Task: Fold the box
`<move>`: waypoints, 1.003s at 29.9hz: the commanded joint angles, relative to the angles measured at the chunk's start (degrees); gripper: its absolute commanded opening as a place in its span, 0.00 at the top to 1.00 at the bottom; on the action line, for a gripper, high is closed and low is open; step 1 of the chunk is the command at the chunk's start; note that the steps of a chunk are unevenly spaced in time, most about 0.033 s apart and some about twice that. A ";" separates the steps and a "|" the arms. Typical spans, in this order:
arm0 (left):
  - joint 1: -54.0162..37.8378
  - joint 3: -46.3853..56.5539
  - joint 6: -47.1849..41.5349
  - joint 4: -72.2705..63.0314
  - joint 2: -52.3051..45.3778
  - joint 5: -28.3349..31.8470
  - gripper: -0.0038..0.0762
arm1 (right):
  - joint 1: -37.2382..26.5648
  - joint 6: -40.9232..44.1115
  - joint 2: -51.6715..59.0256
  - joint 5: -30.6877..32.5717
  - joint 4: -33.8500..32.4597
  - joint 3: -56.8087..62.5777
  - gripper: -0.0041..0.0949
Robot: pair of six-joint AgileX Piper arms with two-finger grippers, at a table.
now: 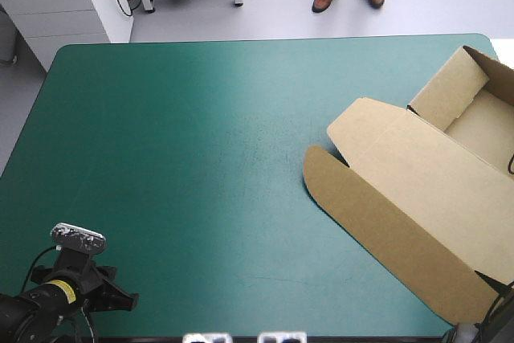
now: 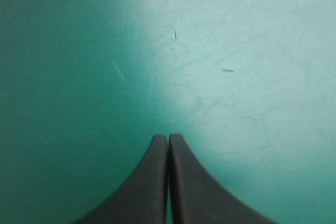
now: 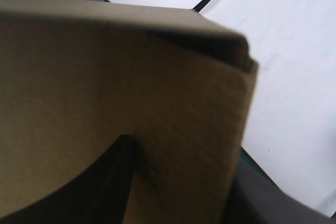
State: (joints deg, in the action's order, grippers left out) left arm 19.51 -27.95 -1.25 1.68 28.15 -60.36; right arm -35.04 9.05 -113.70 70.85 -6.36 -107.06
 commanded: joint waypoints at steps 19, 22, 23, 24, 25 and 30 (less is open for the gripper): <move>0.06 -1.57 -0.02 0.00 0.34 2.22 0.96 | -0.28 -5.99 23.24 0.81 10.84 -1.52 0.54; 0.06 -1.57 -0.02 0.00 0.34 2.52 0.96 | -0.28 -8.01 26.21 0.81 18.89 -1.52 0.61; 0.06 -1.57 -0.02 0.00 0.34 2.57 0.96 | -0.28 -9.50 27.46 0.81 21.87 -1.52 0.65; 0.06 -1.57 -0.02 0.00 0.34 2.57 0.96 | -0.17 -10.59 28.56 0.81 24.41 -1.52 0.70; 0.06 -1.57 -0.02 0.00 0.34 2.57 0.96 | -0.17 -11.24 29.47 0.81 26.12 -1.52 0.73; 0.06 -1.57 -0.02 0.00 0.34 2.57 0.96 | 3.32 -11.37 35.17 0.81 26.46 -1.52 0.88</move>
State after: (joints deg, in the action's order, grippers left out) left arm 19.51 -27.95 -1.09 1.68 28.15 -60.19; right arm -33.53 -1.34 -83.03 71.42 18.66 -107.06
